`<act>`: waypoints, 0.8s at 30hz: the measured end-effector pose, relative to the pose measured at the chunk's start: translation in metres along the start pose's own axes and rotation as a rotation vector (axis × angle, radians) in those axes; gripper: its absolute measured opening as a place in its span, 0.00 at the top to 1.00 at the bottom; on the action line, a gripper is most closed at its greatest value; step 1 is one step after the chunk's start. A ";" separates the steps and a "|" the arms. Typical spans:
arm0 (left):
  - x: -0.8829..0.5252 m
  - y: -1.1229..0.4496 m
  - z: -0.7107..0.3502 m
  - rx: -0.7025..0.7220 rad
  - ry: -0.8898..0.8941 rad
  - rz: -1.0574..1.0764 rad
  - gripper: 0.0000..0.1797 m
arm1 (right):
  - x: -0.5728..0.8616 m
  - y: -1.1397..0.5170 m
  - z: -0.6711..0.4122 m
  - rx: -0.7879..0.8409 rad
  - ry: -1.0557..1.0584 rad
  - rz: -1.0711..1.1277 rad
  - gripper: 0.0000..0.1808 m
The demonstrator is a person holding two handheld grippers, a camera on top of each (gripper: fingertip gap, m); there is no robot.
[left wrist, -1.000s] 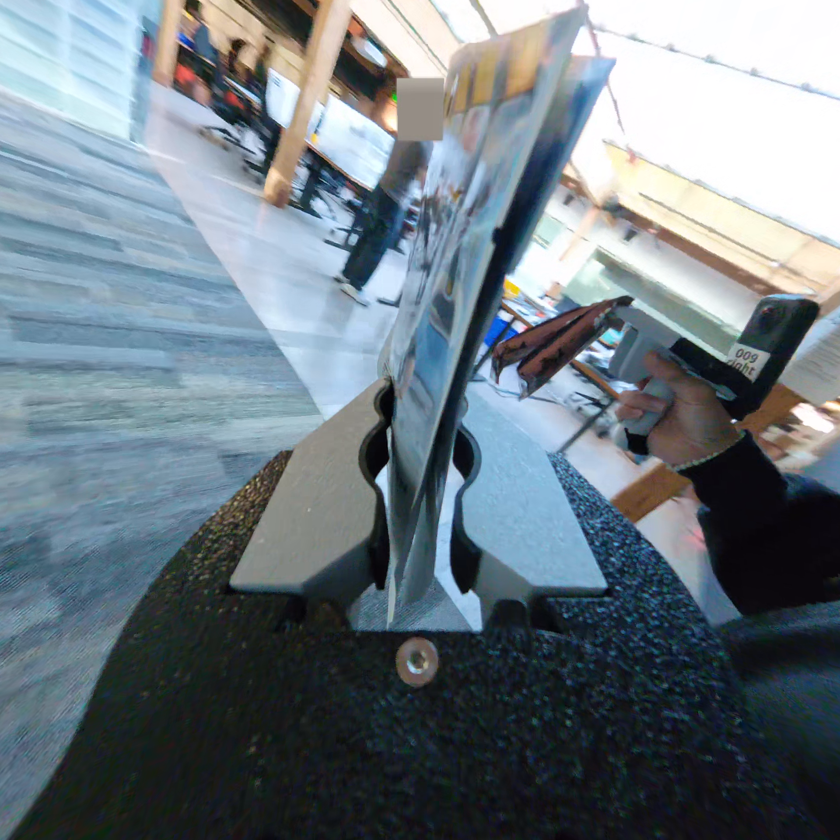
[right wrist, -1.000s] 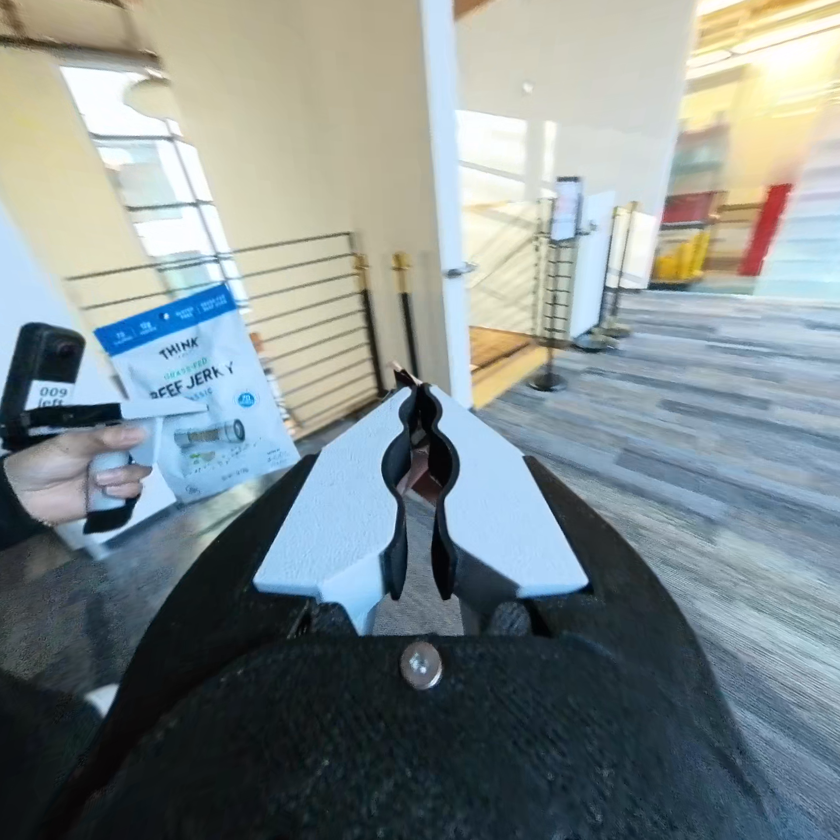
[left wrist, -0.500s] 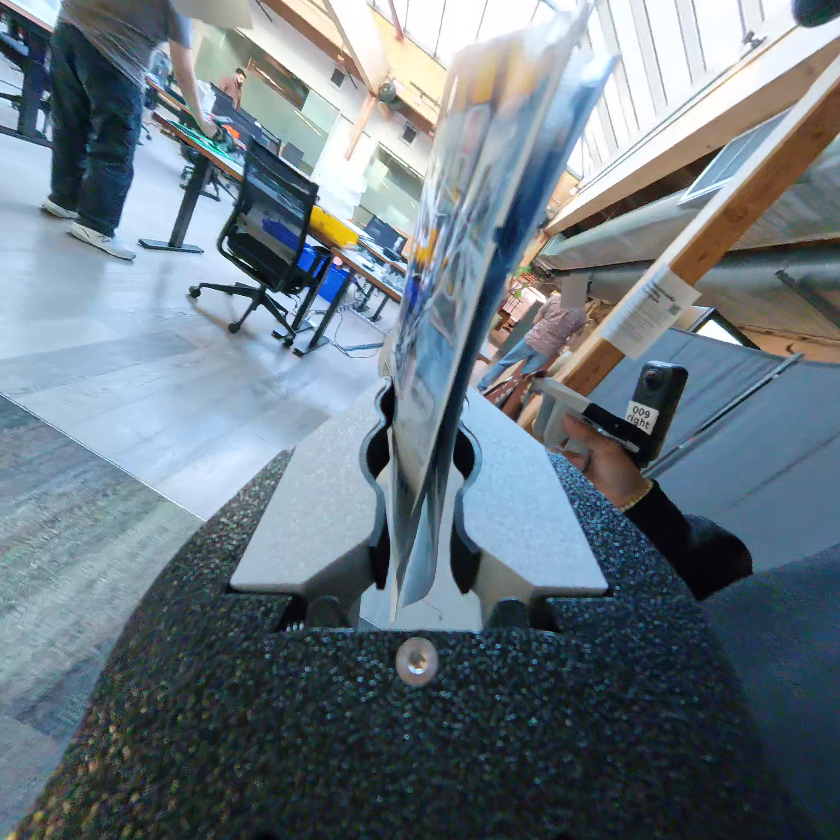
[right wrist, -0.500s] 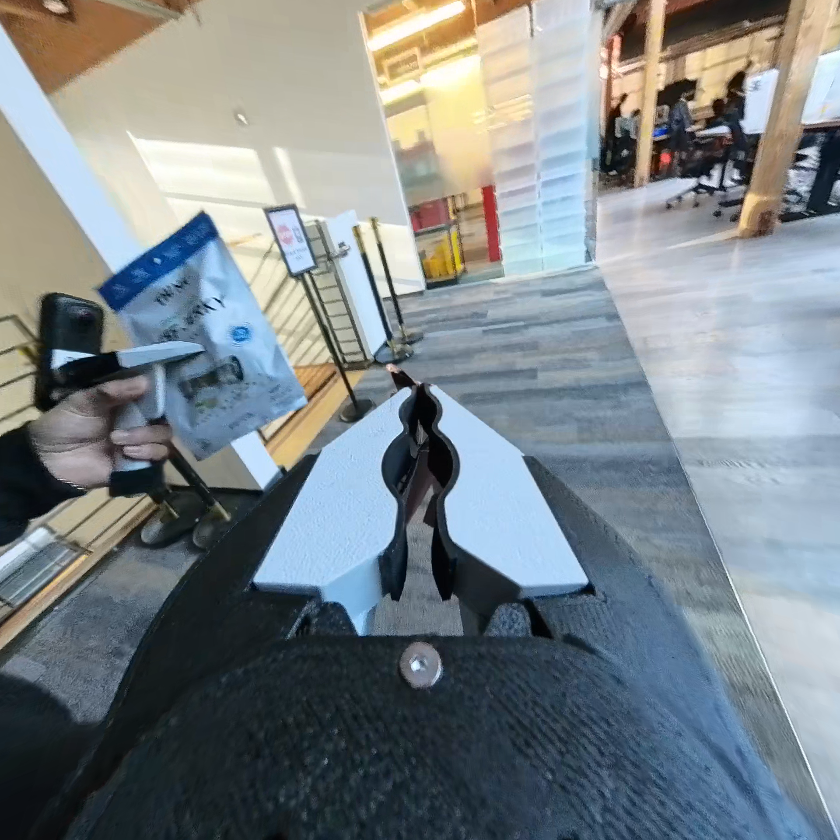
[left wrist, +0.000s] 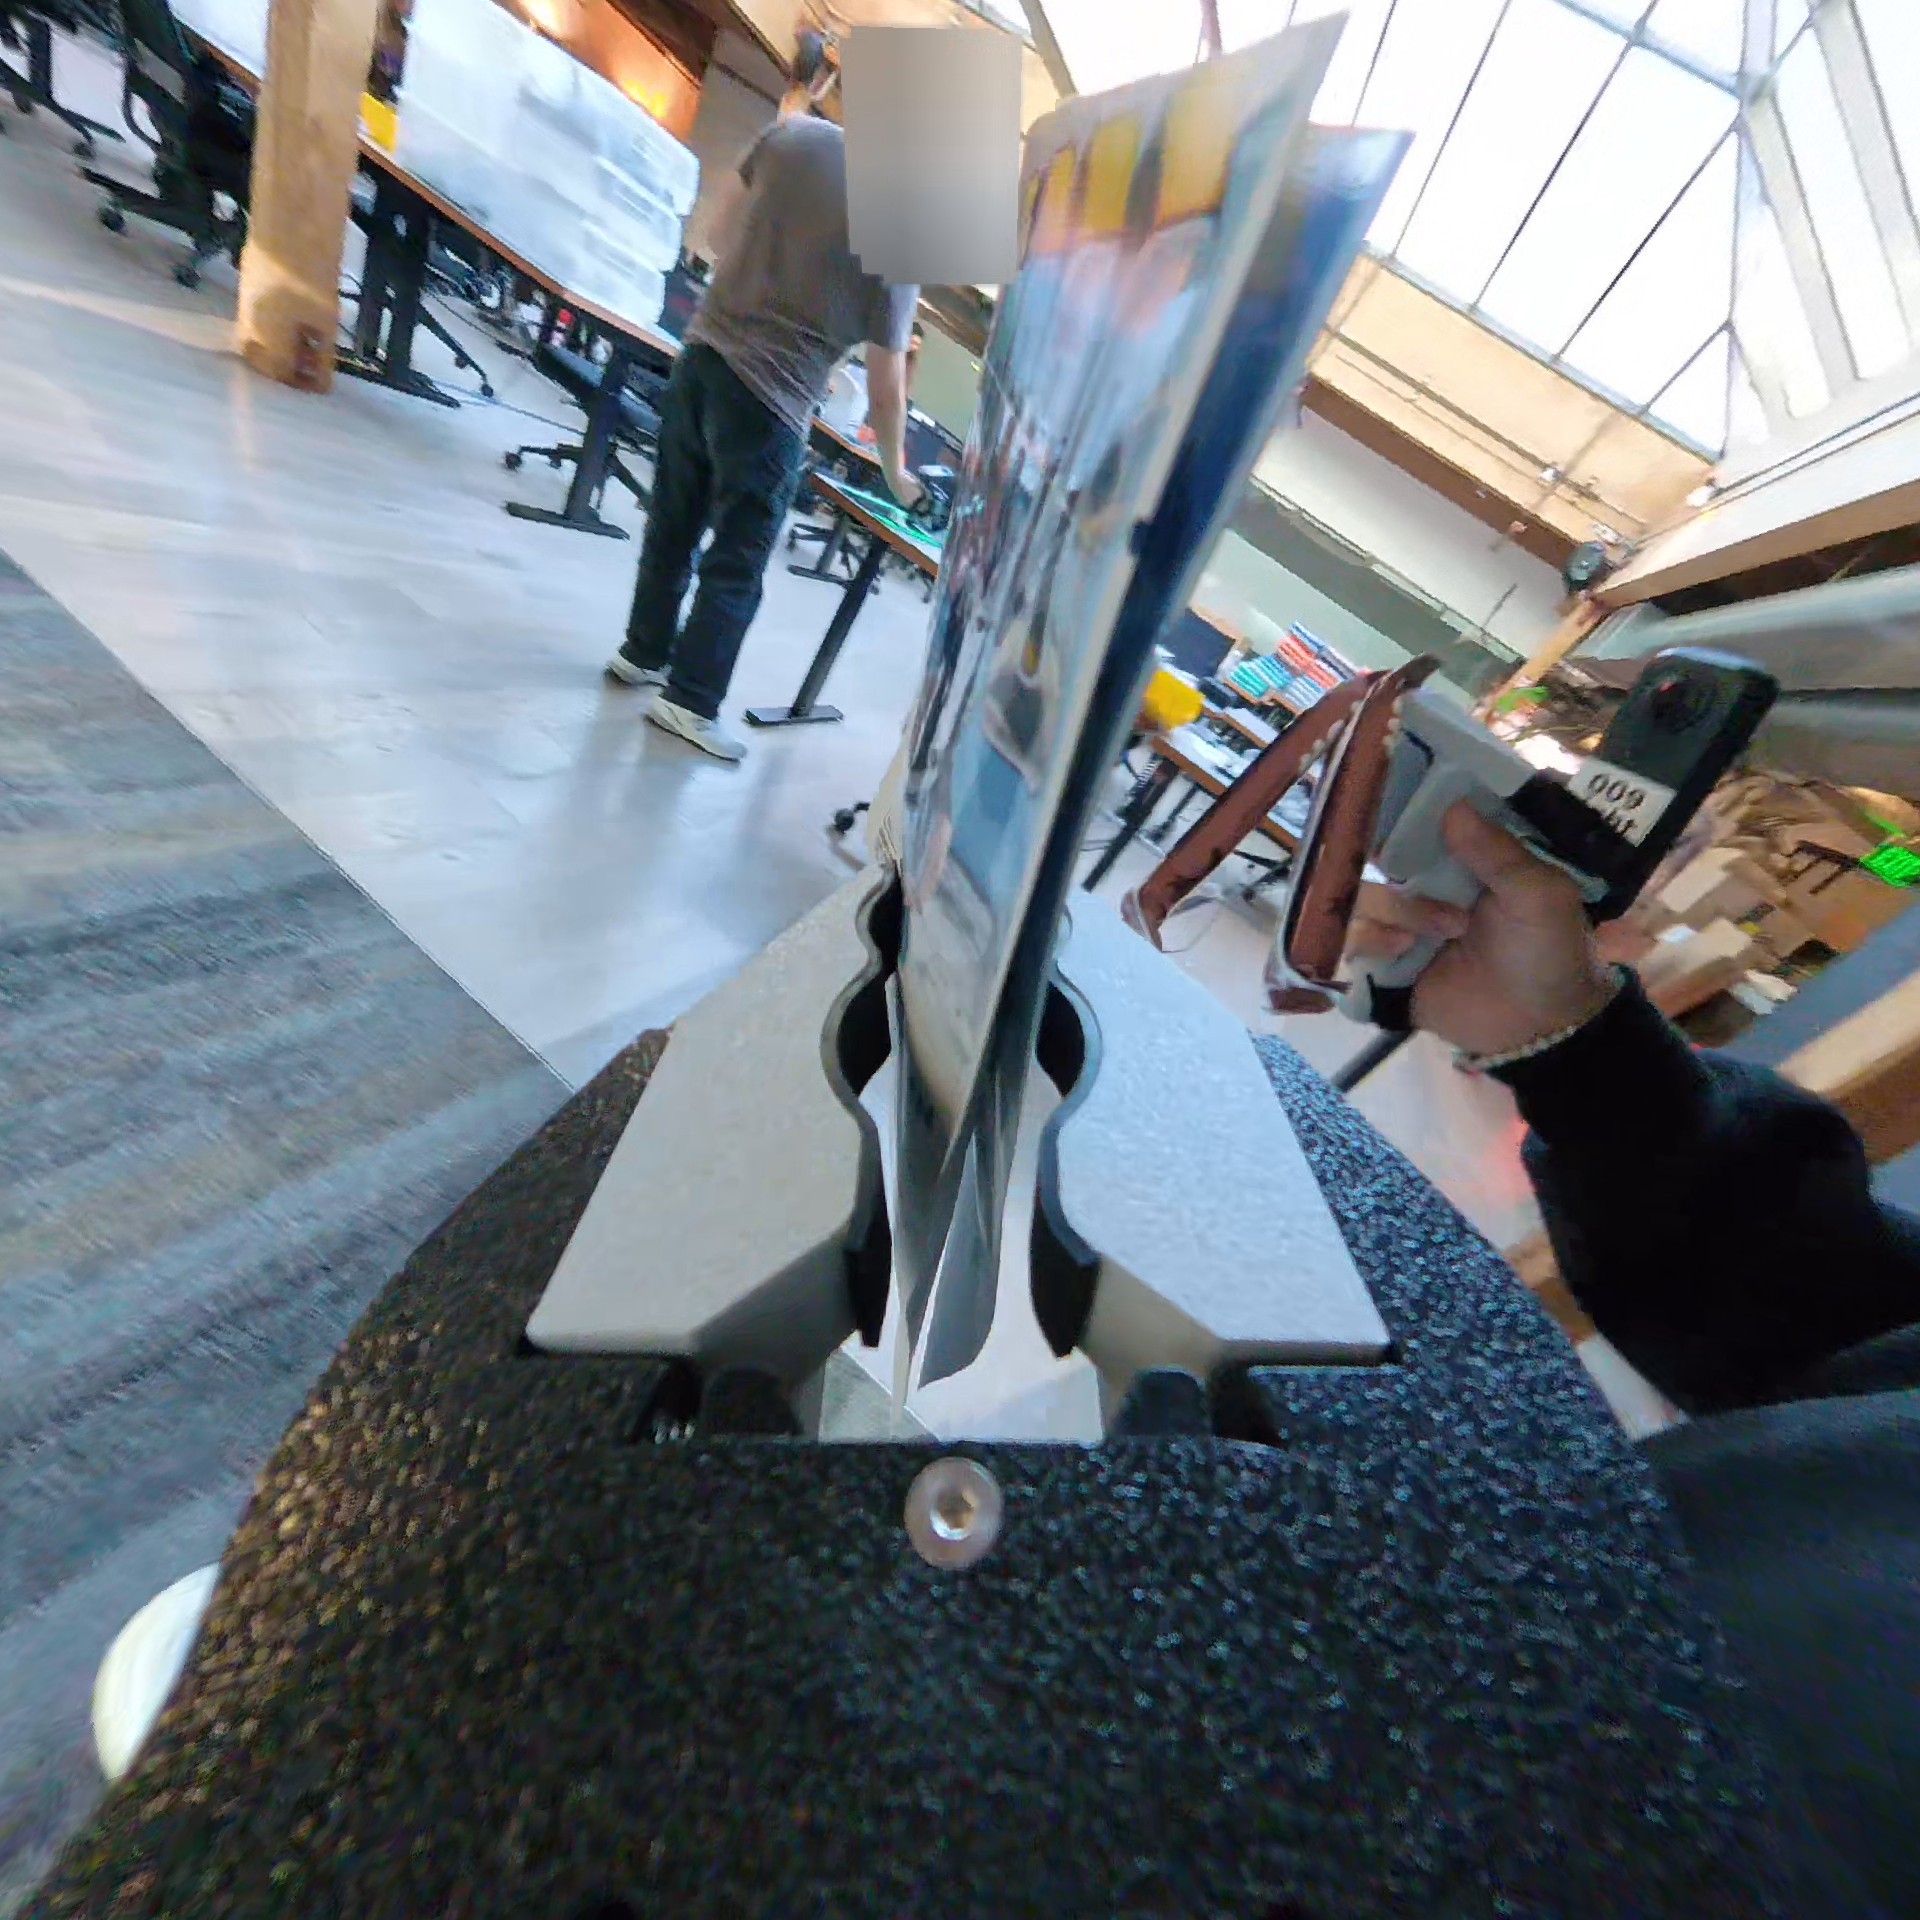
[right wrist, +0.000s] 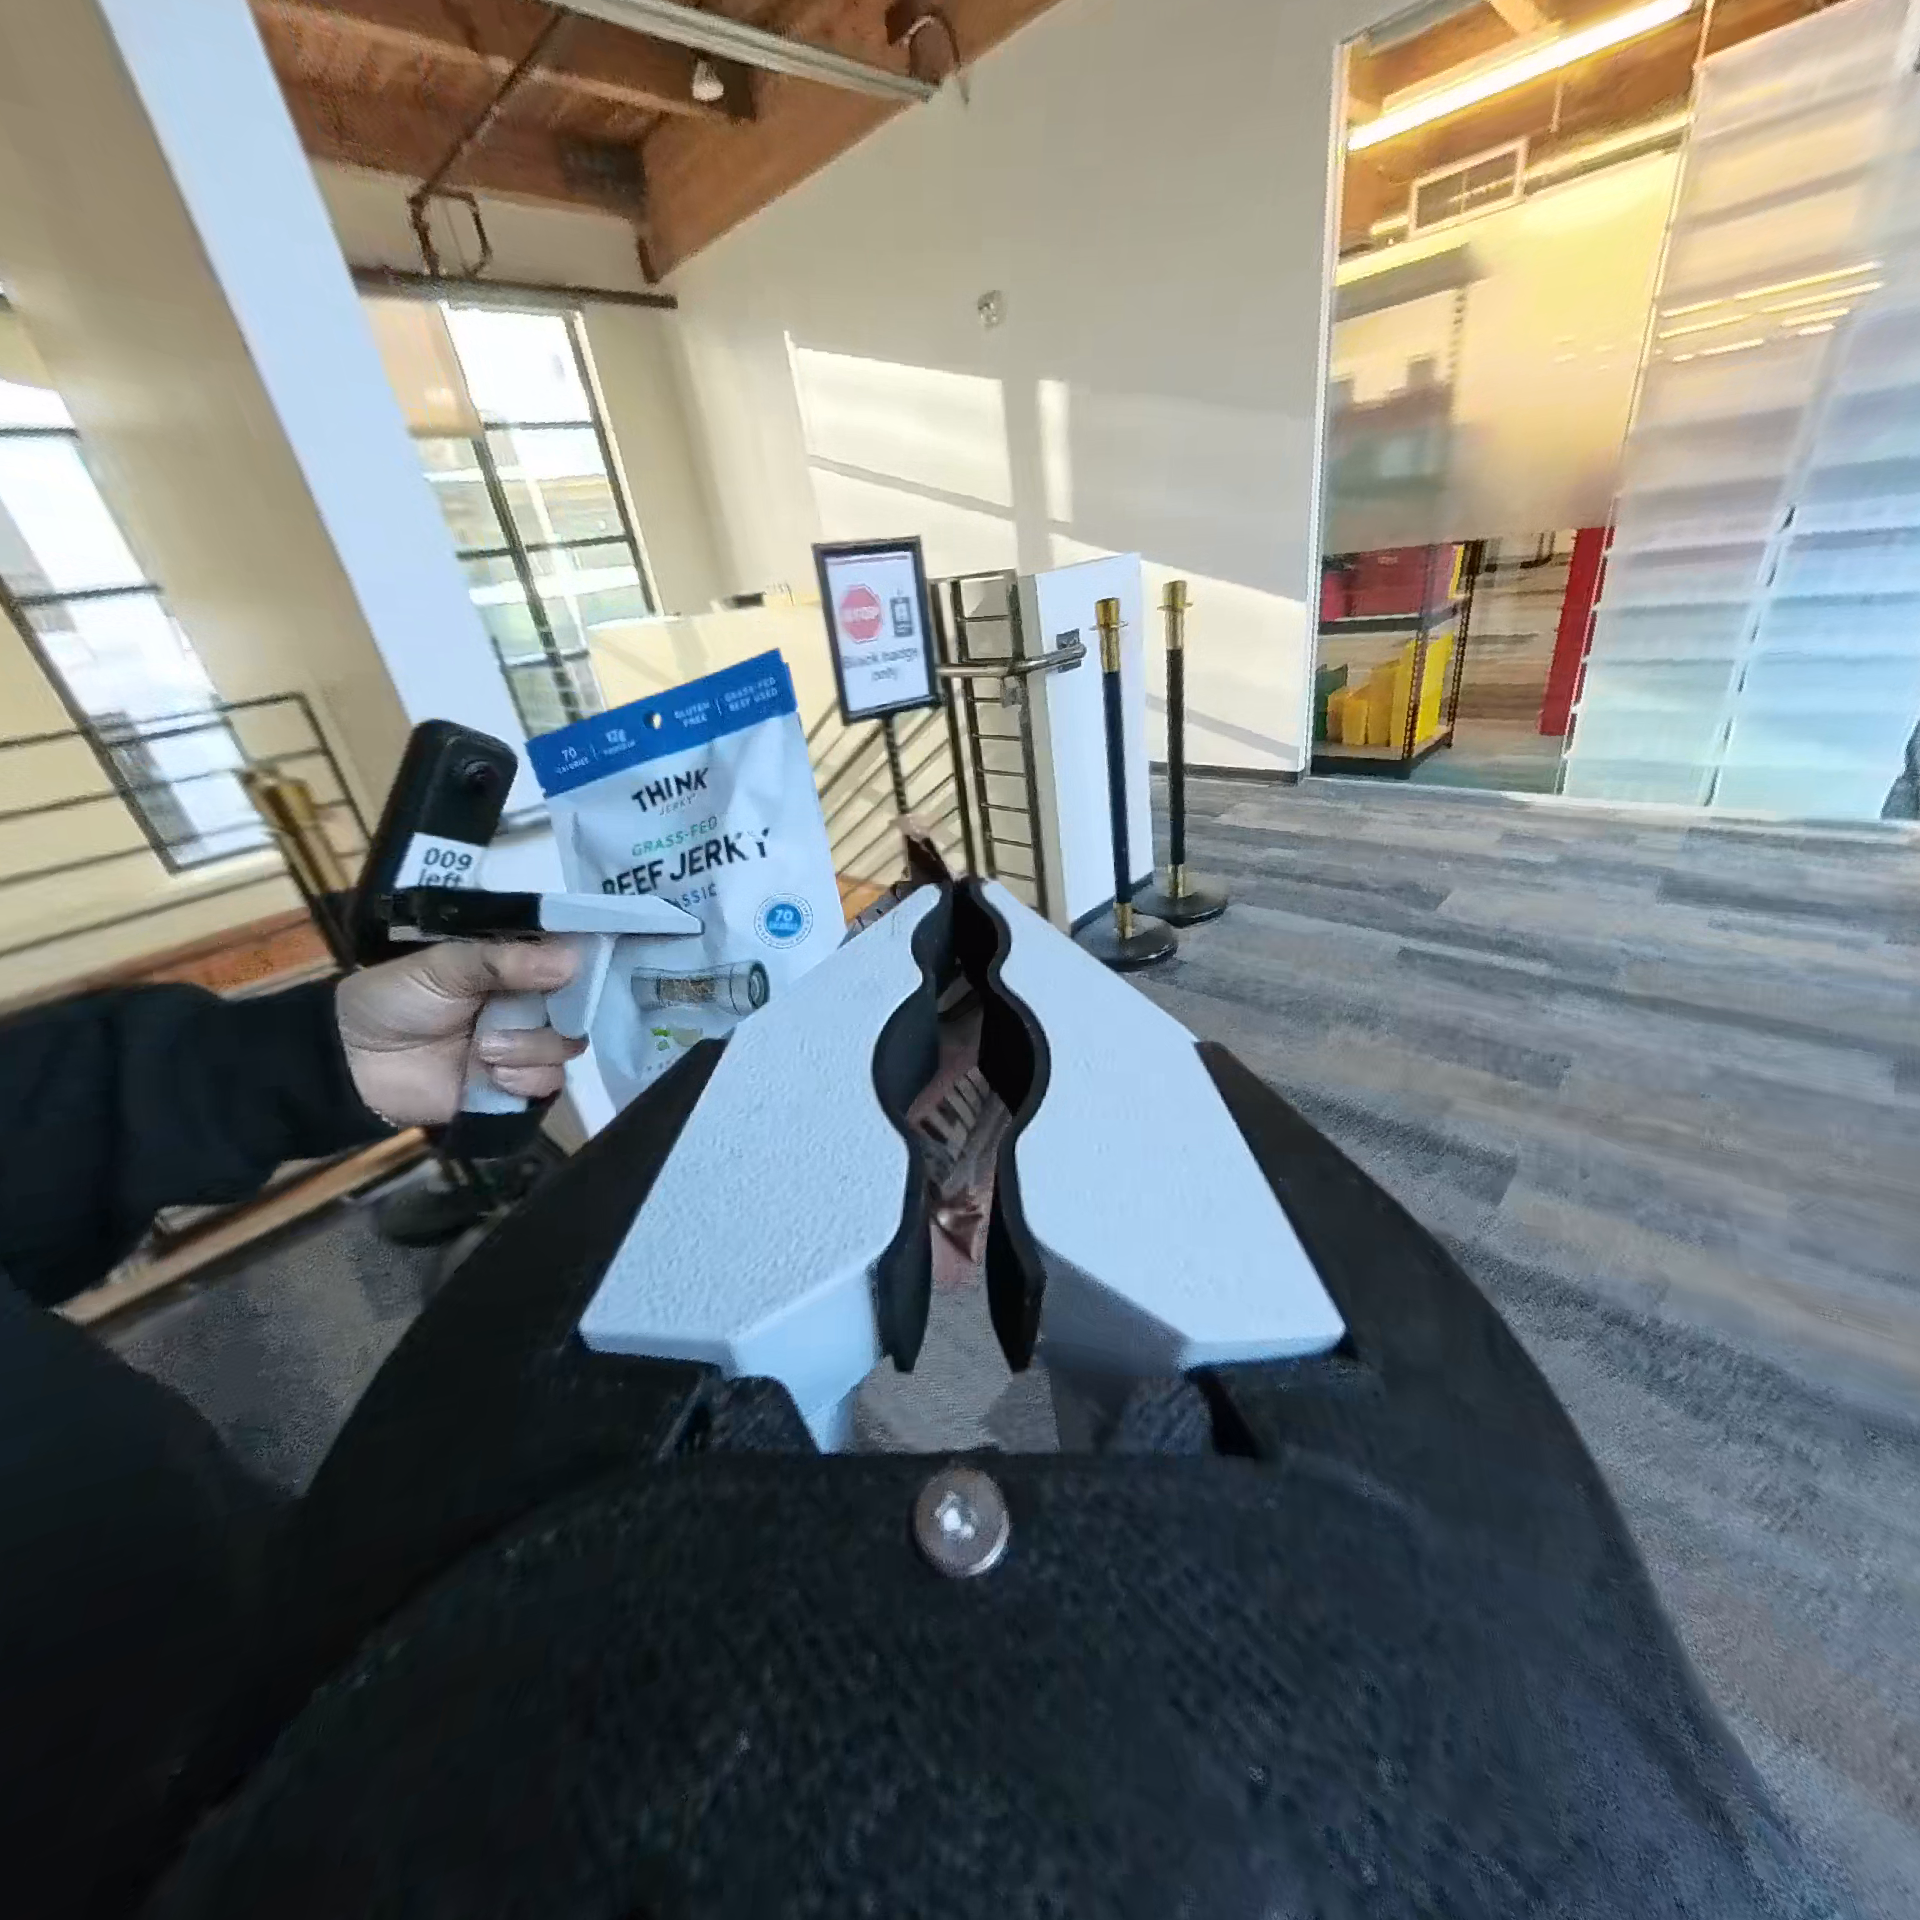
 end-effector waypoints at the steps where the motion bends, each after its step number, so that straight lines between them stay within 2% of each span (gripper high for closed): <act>1: -0.031 -0.021 -0.015 0.002 -0.024 -0.008 0.89 | 0.031 -0.026 -0.002 -0.009 0.017 0.000 1.00; 5: -0.154 -0.119 -0.086 -0.006 -0.135 -0.018 0.89 | 0.160 -0.117 -0.007 -0.049 0.014 0.051 1.00; 9: -0.256 -0.242 -0.167 -0.098 -0.205 0.017 0.89 | 0.291 -0.190 -0.019 -0.058 -0.039 0.127 1.00; 18: -0.430 -0.521 -0.301 -0.180 -0.163 0.248 0.89 | 0.570 -0.332 -0.047 -0.078 0.169 0.160 1.00; 24: -0.569 -0.682 -0.381 -0.159 -0.146 0.183 0.89 | 0.779 -0.445 -0.072 -0.021 0.238 0.029 1.00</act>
Point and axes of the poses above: each gripper's, where its closed fingertips meet, y back along the fingers, z out of its underside, x = y × z across the jaws, the point moved 8 cm from there along y, back along the fingers, and after that the axes turned 3 degrees about -x, right-handed, at the moved point
